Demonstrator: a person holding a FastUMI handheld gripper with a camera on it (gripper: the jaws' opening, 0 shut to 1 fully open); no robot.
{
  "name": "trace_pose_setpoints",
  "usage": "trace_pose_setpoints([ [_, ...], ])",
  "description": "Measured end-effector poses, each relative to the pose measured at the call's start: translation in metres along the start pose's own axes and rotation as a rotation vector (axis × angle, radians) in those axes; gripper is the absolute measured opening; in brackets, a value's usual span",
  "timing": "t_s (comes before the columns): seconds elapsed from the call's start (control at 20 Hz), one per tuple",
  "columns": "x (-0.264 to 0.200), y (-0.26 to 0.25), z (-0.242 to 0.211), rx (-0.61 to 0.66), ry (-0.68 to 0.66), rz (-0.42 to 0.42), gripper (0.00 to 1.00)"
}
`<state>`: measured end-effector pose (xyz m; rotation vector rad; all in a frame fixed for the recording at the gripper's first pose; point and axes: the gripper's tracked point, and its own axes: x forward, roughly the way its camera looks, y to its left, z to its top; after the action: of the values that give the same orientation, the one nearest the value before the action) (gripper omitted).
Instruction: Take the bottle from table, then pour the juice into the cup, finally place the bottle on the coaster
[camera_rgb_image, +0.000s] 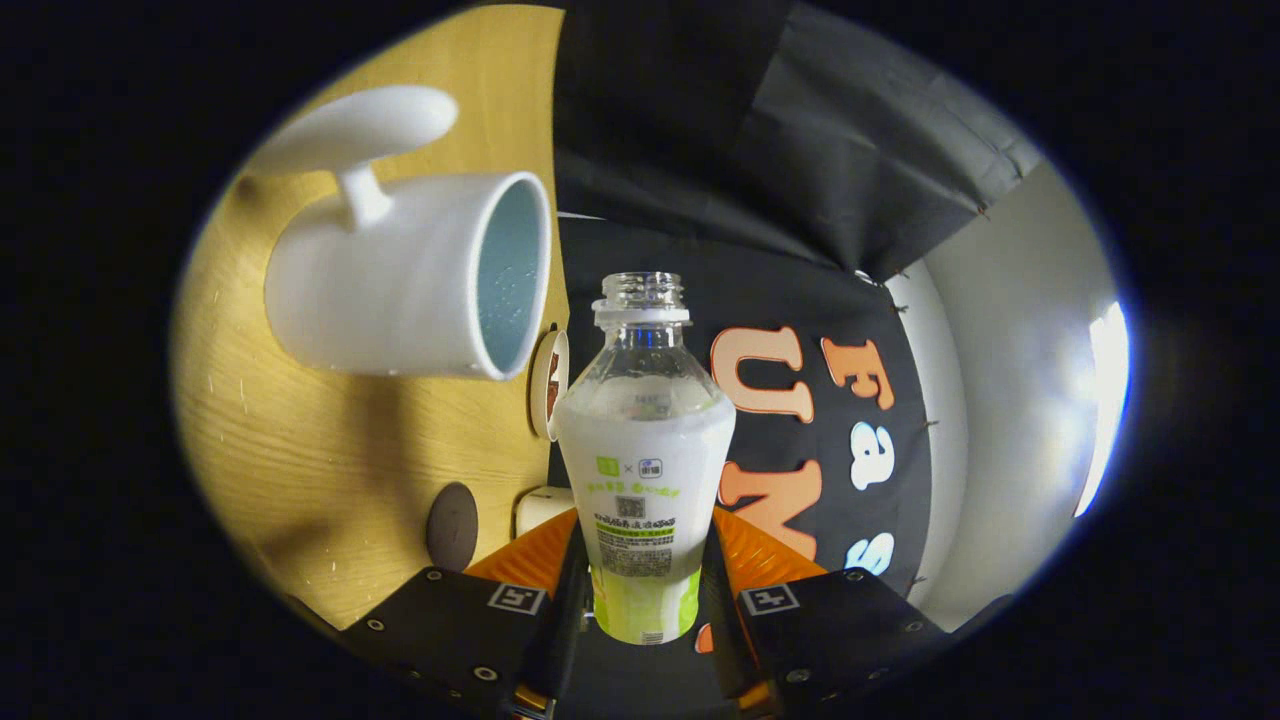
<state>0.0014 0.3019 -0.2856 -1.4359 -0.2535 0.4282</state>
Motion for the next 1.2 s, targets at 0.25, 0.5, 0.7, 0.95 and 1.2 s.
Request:
trace_pose_setpoints([
  [0.25,0.011,-0.010,-0.005,0.353,0.057,-0.030,0.57],
  [0.5,0.037,-0.006,-0.025,0.680,0.141,0.015,0.57],
  [0.7,0.052,0.013,-0.037,0.934,0.210,0.075,0.57],
  [0.95,0.067,0.033,-0.050,1.147,0.268,0.127,0.57],
  [1.2,0.077,0.045,-0.062,1.341,0.294,0.147,0.57],
])
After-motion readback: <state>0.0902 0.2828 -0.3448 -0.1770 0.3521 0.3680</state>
